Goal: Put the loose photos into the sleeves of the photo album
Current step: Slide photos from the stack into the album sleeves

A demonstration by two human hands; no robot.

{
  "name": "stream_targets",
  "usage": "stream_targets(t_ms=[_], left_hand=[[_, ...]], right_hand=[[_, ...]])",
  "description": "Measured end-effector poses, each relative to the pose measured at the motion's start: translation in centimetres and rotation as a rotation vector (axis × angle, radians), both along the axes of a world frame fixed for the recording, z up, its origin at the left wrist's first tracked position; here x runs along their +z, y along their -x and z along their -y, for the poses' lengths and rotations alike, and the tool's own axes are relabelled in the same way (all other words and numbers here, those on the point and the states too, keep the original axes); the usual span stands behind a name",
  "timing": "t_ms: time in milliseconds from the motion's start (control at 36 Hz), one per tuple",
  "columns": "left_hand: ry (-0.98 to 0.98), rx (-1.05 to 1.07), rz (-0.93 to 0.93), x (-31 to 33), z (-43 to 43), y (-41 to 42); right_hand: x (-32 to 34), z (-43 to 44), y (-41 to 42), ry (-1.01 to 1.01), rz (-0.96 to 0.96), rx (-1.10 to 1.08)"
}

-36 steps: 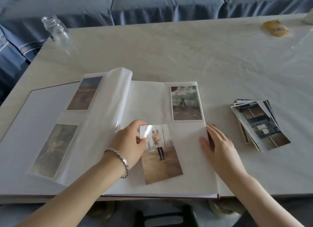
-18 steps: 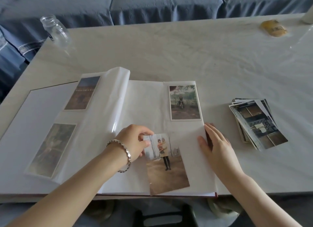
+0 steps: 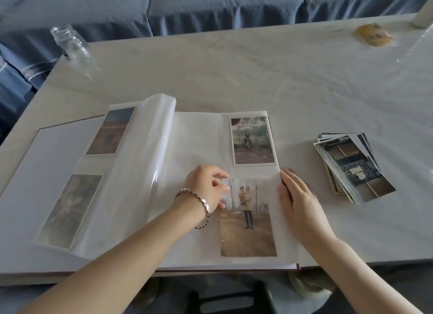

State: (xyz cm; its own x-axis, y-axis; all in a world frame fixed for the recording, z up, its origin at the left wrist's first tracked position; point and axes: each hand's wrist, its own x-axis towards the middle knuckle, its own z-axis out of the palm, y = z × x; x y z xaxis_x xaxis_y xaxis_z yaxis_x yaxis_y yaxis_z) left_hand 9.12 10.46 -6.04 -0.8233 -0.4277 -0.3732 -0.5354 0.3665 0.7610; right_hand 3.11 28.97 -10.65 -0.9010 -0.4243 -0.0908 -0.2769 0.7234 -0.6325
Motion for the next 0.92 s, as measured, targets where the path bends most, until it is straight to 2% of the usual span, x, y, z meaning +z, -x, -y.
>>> stream_targets(t_ms=[167, 361, 528, 694, 917], left_hand=[[-0.136, 0.013, 0.035, -0.1, -0.5, 0.1], [-0.078, -0.018, 0.02, 0.0, 0.0, -0.2], [-0.246, 0.121, 0.095, 0.0, -0.5, -1.2], [-0.163, 0.145, 0.057, -0.4, -1.1, -1.5], [-0.247, 0.181, 0.067, 0.2, -2.5, -1.3]], right_hand=[[-0.2, -0.1, 0.0, 0.03, -0.011, -0.006], [-0.5, -0.1, 0.1, 0.047, -0.037, 0.001], [-0.5, 0.0, 0.1, 0.057, -0.041, -0.006], [-0.5, 0.0, 0.1, 0.057, -0.054, 0.004], [-0.5, -0.1, 0.1, 0.061, -0.056, 0.005]])
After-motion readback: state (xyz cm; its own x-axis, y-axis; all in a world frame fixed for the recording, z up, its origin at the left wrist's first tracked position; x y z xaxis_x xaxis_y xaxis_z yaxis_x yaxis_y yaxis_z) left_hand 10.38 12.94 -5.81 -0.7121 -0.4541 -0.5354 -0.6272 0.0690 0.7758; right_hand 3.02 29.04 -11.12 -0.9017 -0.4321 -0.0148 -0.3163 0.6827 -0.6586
